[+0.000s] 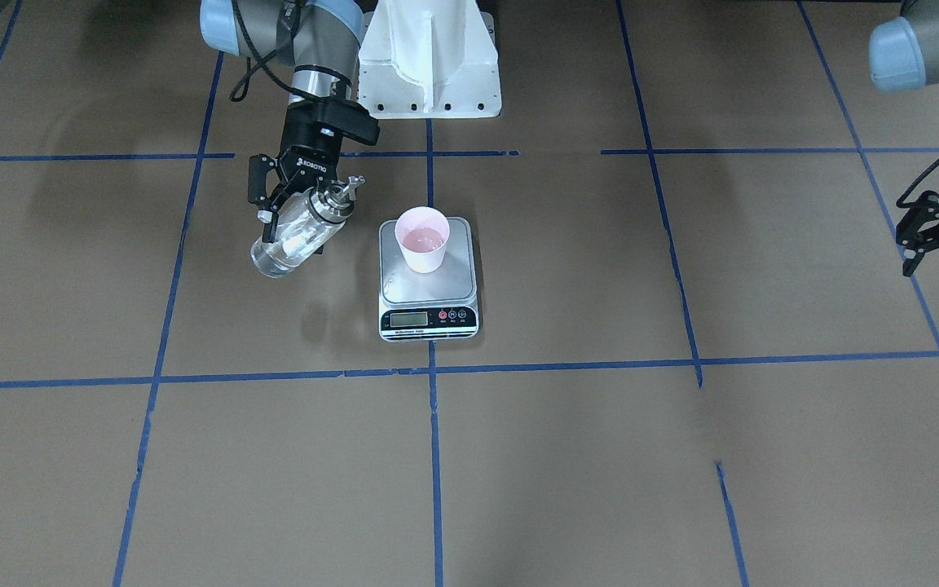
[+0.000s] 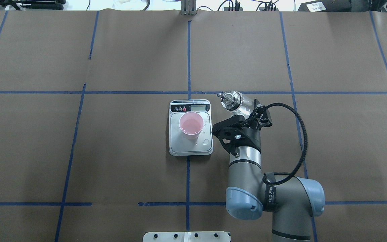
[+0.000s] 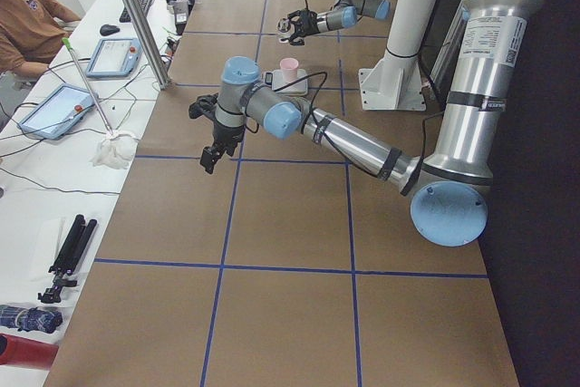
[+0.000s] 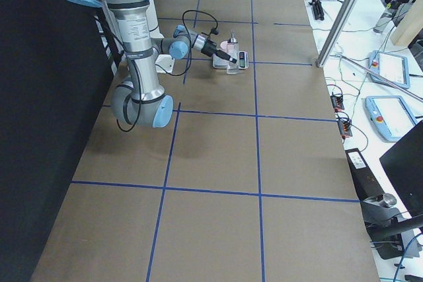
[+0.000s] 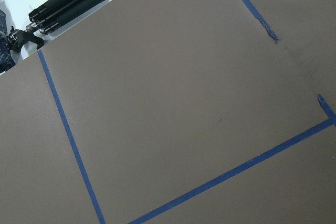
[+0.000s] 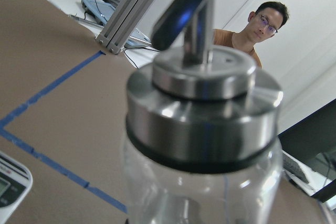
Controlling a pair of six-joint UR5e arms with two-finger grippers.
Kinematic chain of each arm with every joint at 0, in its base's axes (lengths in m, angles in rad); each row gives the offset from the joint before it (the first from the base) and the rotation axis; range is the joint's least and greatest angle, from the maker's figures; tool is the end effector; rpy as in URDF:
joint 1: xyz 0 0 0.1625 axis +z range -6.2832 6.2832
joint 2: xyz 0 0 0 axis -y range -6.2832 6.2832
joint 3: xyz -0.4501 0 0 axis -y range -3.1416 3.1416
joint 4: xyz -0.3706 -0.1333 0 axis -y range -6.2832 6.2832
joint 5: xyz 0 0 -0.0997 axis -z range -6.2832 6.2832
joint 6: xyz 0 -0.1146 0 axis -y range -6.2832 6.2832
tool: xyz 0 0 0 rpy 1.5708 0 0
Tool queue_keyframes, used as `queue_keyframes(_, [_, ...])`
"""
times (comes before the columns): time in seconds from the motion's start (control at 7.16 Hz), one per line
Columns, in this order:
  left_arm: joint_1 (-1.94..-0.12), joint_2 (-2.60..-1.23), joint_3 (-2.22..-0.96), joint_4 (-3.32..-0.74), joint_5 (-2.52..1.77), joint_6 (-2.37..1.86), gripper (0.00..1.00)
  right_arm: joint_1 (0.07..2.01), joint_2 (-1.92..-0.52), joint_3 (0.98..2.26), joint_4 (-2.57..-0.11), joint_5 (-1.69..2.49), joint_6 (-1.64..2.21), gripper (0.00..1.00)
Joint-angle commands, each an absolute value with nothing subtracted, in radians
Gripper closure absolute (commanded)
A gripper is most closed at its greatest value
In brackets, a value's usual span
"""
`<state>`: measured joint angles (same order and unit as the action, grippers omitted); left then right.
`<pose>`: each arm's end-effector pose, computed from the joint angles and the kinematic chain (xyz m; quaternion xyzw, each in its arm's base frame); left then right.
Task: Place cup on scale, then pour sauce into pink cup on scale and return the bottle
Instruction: 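Turn the bottle upright and carry it back with the right gripper, then lower the bottle onto the table with the right gripper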
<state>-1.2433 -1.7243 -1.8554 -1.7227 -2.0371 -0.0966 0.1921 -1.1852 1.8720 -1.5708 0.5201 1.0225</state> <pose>0.0976 -0.5416 0.4797 0.2300 0.2756 0.1740 0.9170 -0.5142 -0.3371 0.3254 0.5456 -0.1007 0.0219 0.8317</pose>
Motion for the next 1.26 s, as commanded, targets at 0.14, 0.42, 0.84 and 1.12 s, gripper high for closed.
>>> queue_keyframes(0.14, [-1.244,-1.724,-1.856,-1.723,-2.037,-0.097,0.0,0.196,-1.395,1.888,-1.04,0.582,1.252,1.0])
queue_keyframes(0.42, [-1.244,-1.723,-1.856,-1.723,-2.042,-0.1,0.0,0.224,-1.578,1.887,-0.87,0.67,1.287,1.0])
queue_keyframes(0.84, [-1.244,-1.692,-1.89,-1.723,-2.068,-0.104,0.0,0.235,-1.624,1.87,-0.838,0.675,1.391,1.0])
queue_keyframes(1.12, [-1.244,-1.69,-1.894,-1.723,-2.068,-0.104,0.0,0.232,-1.612,1.806,-0.838,0.666,1.396,1.0])
